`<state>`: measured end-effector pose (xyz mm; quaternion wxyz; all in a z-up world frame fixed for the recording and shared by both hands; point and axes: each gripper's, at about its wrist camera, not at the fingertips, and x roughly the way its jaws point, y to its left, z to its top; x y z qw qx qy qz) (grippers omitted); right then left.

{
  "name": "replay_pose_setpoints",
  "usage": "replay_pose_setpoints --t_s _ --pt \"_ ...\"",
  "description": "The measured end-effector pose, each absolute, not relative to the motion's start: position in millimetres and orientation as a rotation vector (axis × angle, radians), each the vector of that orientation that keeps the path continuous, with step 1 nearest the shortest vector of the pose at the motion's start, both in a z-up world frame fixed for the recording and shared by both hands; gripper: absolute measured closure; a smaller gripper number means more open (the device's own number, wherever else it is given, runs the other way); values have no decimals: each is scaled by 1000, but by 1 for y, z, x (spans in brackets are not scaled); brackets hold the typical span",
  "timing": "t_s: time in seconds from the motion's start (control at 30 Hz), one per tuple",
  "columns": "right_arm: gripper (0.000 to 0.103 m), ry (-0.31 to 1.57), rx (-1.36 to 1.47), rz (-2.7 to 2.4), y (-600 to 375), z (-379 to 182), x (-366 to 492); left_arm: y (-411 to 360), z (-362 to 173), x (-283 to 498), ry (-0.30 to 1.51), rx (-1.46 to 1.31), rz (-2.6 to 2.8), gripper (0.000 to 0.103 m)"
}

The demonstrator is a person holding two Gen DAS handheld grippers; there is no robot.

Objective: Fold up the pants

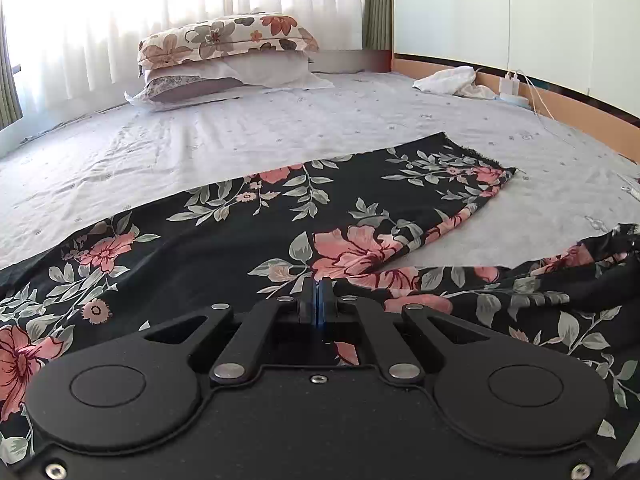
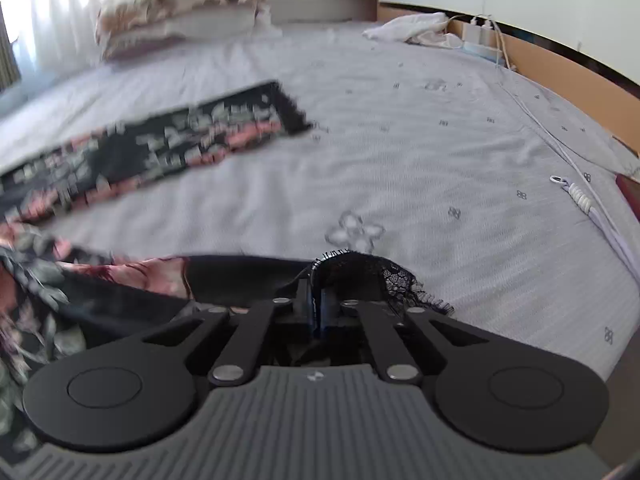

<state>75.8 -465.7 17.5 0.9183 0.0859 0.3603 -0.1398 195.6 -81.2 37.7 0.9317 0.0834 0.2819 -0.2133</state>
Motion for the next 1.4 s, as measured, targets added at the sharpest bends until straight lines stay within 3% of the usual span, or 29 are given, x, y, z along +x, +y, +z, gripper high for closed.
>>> replay_pose_setpoints --t_s 0.33,0.7,0.77,0.8,0.87,0.9,0.93,1.2,1.27,1.4 --pt "99 599 232 -335 -497 54 111 -97 40 224 560 134 -413 102" --pt "98 718 325 -361 -515 -4 194 -108 3 256 652 178 -319 96" --pt "92 697 352 -351 -517 -10 193 -107 -2 261 670 175 -292 93" --pt "70 688 378 -338 -519 -7 190 -105 -2 261 671 169 -285 93" --pt "58 661 416 -321 -523 1 178 -101 4 258 661 151 -282 81" --pt "51 642 426 -315 -525 7 169 -99 8 254 647 142 -286 64" --pt "47 624 430 -316 -527 13 159 -97 13 249 624 133 -292 54" --pt "33 511 514 -388 -542 32 51 -65 56 173 511 74 -339 49" --pt "33 515 541 -417 -542 26 31 -47 59 145 504 57 -318 43" --pt "31 528 559 -454 -532 11 7 0 61 102 521 6 -168 19"
